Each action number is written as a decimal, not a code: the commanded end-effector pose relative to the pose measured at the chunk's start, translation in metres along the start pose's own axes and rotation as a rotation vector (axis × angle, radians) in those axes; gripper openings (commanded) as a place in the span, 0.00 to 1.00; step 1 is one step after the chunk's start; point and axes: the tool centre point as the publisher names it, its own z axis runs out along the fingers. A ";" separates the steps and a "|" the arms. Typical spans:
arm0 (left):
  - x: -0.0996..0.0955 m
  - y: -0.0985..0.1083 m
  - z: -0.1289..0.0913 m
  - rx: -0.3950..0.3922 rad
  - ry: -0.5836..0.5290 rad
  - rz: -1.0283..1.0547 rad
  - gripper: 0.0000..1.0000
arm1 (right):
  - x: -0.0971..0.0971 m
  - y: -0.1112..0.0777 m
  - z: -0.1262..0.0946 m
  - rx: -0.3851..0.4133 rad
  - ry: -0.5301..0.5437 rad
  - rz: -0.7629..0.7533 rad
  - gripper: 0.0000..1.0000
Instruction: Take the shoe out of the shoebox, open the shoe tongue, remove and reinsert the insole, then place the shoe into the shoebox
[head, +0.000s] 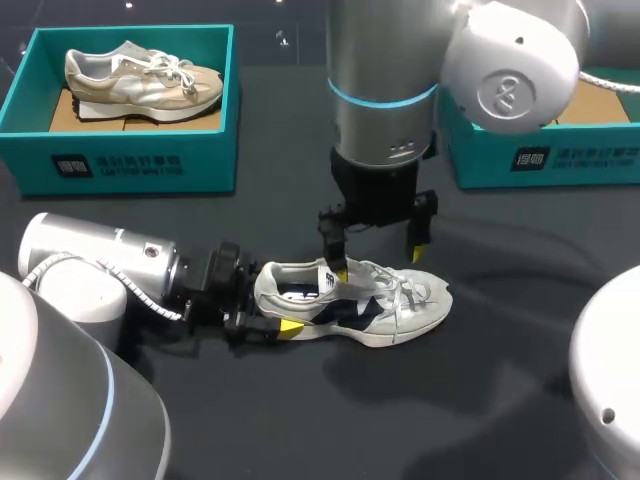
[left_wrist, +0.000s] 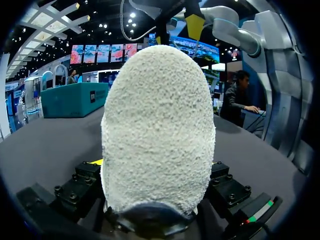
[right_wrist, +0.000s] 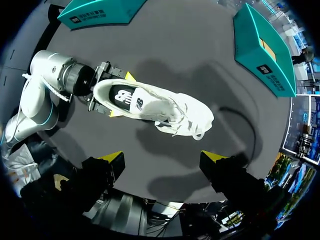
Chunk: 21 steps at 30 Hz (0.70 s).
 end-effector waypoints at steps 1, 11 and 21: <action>0.001 0.000 0.001 -0.001 -0.001 0.000 0.00 | 0.019 0.014 0.006 0.036 -0.178 0.024 1.00; 0.001 0.000 0.001 -0.001 -0.001 0.000 0.00 | 0.020 0.027 0.022 -0.012 -0.226 0.101 1.00; 0.001 0.000 0.001 -0.001 -0.001 0.000 0.00 | 0.021 0.026 0.023 -0.014 -0.222 0.109 1.00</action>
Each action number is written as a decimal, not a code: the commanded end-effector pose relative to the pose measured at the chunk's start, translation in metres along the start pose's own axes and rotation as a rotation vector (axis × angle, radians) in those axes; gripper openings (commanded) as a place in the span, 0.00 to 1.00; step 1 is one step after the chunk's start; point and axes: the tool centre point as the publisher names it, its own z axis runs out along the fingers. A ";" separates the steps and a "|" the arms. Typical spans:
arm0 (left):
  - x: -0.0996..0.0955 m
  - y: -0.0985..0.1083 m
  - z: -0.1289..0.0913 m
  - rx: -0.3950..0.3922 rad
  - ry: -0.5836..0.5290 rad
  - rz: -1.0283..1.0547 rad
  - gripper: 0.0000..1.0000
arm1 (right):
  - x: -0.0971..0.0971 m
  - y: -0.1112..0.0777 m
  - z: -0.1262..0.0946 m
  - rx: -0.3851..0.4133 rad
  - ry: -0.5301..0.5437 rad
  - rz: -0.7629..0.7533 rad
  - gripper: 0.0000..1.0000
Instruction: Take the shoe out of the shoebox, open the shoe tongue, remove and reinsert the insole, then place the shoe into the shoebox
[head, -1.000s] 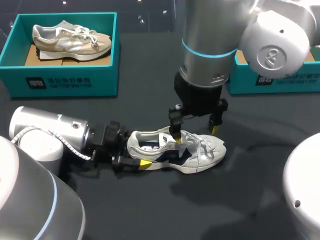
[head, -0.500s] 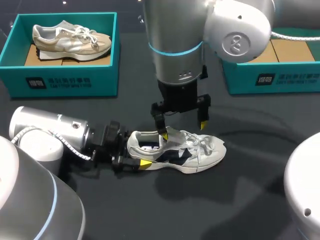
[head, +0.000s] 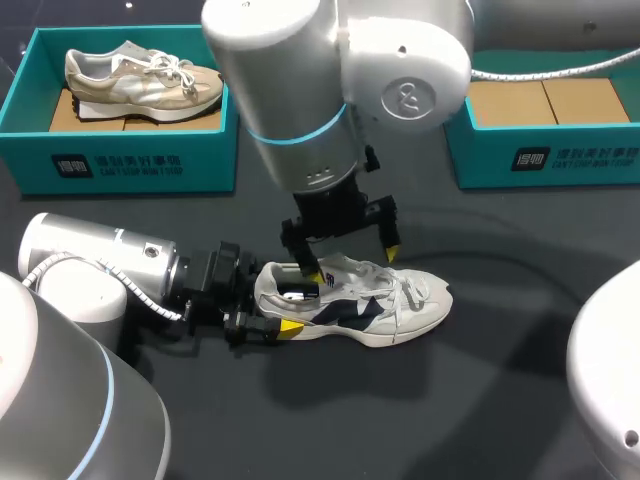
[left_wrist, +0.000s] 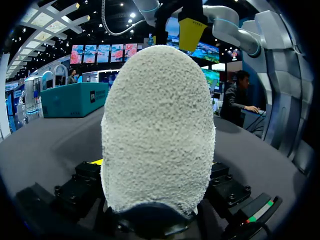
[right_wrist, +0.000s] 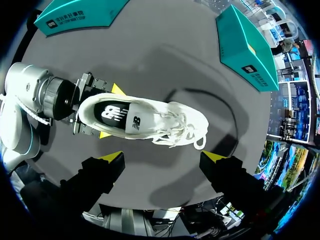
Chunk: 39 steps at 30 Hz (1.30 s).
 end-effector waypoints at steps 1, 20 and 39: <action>0.001 0.000 0.001 -0.001 -0.001 0.000 0.00 | 0.003 0.001 0.000 0.001 -0.011 0.000 1.00; 0.001 0.000 0.001 -0.001 -0.001 0.000 0.00 | 0.029 0.028 0.029 -0.033 -0.071 0.136 1.00; 0.001 0.000 0.001 -0.001 -0.001 0.000 0.00 | 0.036 0.030 0.049 -0.047 -0.170 0.178 1.00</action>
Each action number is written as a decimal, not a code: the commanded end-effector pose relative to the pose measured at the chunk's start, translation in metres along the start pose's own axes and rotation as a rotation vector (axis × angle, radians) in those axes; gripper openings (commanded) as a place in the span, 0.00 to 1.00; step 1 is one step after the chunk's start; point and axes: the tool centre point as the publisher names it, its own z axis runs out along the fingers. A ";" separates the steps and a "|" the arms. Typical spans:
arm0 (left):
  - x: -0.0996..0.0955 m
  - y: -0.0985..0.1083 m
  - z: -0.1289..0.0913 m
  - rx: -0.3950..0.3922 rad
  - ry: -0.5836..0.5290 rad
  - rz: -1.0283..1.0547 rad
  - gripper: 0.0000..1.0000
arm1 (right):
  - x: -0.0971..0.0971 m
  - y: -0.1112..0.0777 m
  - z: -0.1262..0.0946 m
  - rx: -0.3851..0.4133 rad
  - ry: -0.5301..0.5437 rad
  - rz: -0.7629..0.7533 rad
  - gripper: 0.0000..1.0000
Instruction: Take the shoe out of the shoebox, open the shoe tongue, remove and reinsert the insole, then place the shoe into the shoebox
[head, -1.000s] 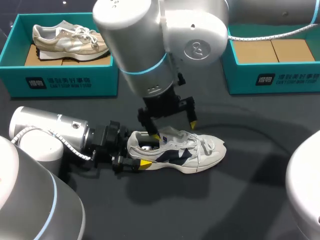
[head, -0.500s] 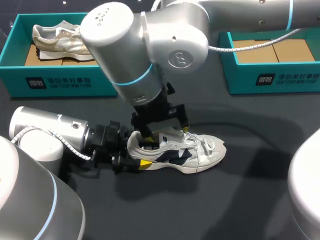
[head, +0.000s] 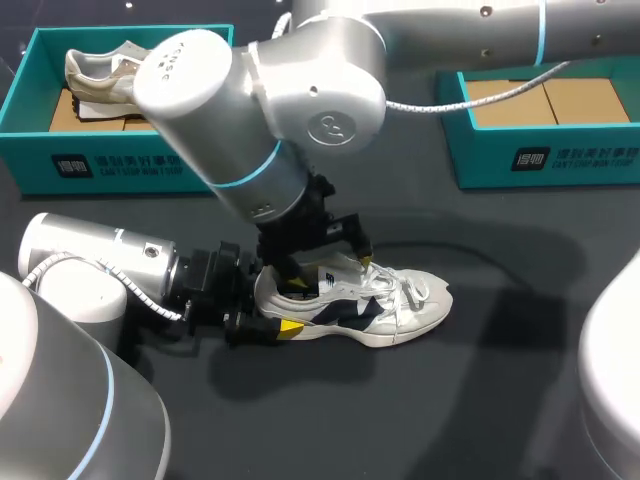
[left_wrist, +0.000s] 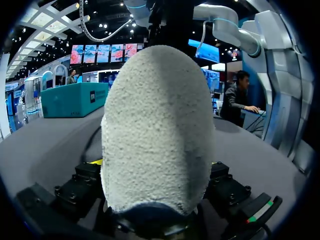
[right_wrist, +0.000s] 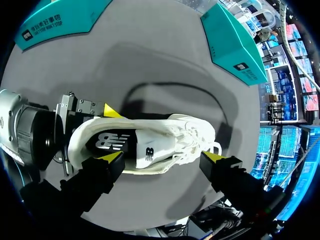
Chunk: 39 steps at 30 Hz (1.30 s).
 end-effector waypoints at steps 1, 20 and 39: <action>0.001 0.000 0.001 -0.001 -0.001 0.000 0.00 | 0.008 -0.005 0.006 -0.007 -0.026 0.027 1.00; 0.001 0.000 0.001 -0.001 -0.001 0.000 0.00 | 0.007 -0.010 0.030 -0.026 -0.085 0.052 1.00; 0.001 0.000 0.001 -0.001 -0.001 0.000 0.00 | -0.015 -0.015 0.033 -0.023 -0.064 0.060 0.45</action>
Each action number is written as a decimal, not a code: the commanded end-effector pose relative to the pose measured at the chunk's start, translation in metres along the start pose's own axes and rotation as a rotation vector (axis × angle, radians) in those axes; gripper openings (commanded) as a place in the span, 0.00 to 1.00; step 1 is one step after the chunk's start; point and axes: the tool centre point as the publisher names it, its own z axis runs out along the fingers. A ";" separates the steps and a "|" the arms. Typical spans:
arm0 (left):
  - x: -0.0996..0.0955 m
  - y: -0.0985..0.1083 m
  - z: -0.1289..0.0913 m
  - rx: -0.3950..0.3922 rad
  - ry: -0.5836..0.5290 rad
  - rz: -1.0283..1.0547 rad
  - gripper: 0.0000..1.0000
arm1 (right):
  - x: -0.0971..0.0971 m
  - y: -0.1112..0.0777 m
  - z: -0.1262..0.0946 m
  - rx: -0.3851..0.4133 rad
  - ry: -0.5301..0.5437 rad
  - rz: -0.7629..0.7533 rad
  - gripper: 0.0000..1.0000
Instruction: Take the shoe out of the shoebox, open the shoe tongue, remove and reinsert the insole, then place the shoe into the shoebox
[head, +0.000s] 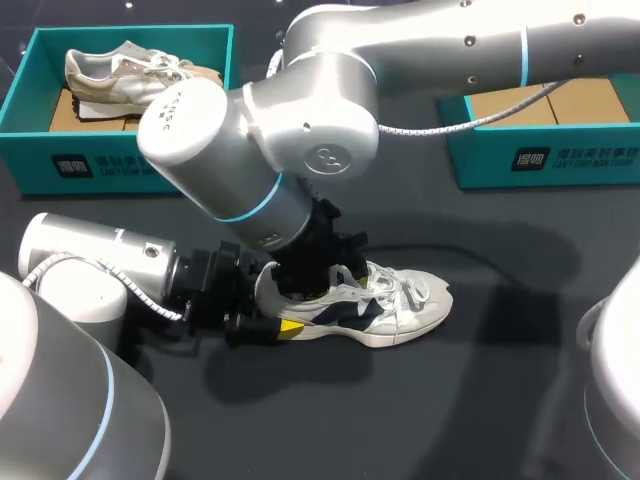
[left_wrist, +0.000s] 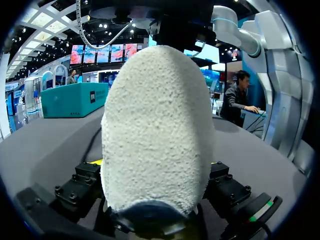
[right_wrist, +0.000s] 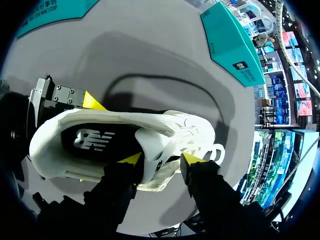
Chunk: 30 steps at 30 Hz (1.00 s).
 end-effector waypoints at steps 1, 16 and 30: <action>0.001 0.000 0.001 -0.001 0.000 0.000 0.00 | -0.007 -0.005 -0.002 -0.012 0.012 0.093 0.45; 0.001 0.000 0.001 -0.001 0.000 0.000 0.00 | -0.027 -0.005 0.001 -0.017 0.081 0.061 0.15; 0.001 0.000 0.001 -0.001 0.000 0.000 0.00 | -0.061 -0.006 0.006 -0.015 0.273 -0.061 0.00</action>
